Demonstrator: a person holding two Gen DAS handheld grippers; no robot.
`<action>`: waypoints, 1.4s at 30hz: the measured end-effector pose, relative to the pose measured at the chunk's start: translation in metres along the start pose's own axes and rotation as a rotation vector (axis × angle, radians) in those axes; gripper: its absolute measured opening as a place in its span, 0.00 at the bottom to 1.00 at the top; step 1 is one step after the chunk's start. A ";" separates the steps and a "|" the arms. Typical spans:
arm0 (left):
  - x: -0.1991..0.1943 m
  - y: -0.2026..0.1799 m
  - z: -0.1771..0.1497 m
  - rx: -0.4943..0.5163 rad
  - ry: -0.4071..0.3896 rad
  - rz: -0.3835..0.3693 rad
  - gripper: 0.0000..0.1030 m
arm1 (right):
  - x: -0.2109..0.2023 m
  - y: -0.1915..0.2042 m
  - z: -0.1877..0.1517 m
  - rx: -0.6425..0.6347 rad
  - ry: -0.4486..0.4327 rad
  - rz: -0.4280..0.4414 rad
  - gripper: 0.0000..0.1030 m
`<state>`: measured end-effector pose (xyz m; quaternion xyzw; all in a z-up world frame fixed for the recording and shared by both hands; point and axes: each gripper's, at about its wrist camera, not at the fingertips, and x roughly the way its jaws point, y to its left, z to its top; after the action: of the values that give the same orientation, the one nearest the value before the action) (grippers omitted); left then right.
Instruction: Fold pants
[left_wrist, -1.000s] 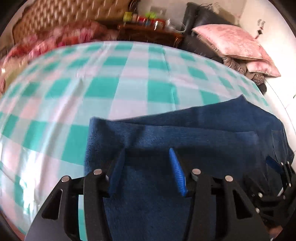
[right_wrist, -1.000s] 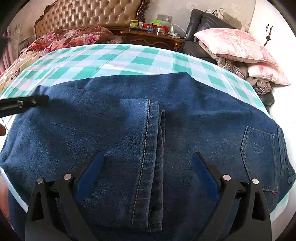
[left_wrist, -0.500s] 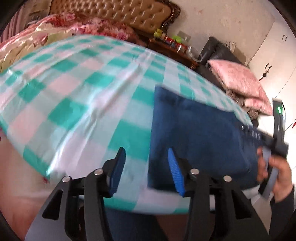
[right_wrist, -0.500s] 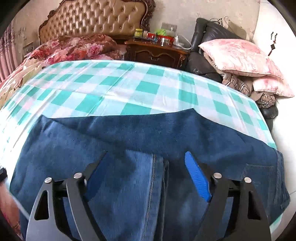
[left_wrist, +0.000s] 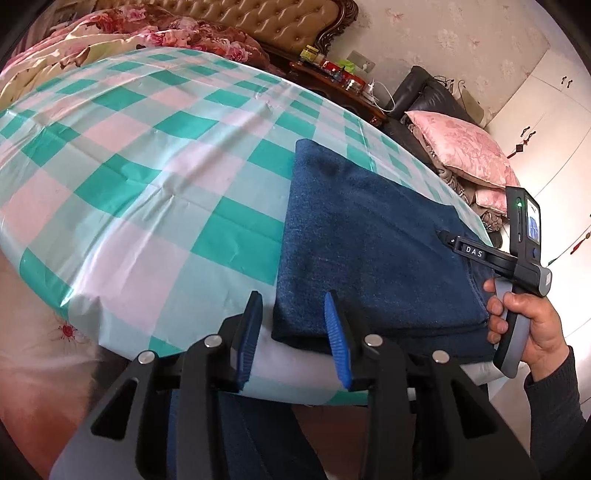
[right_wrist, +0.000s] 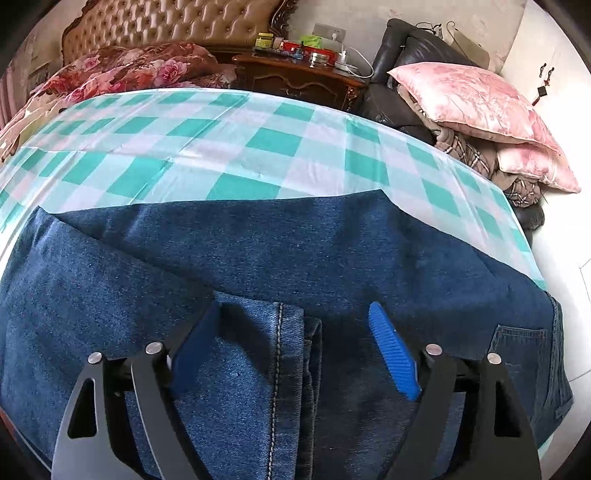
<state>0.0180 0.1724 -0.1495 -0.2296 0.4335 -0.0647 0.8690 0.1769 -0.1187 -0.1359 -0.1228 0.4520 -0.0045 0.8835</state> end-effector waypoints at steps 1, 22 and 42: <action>0.001 0.002 0.000 -0.015 0.013 -0.023 0.27 | 0.000 0.001 0.001 -0.009 0.000 -0.008 0.78; -0.039 -0.032 0.006 0.039 -0.119 0.009 0.14 | -0.070 0.153 0.083 -0.186 0.204 0.411 0.83; -0.048 -0.035 0.009 -0.082 -0.150 0.015 0.72 | -0.028 0.234 0.070 -0.325 0.290 0.285 0.24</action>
<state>-0.0015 0.1596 -0.0946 -0.2660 0.3713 -0.0229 0.8893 0.1918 0.1263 -0.1258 -0.1964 0.5813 0.1750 0.7700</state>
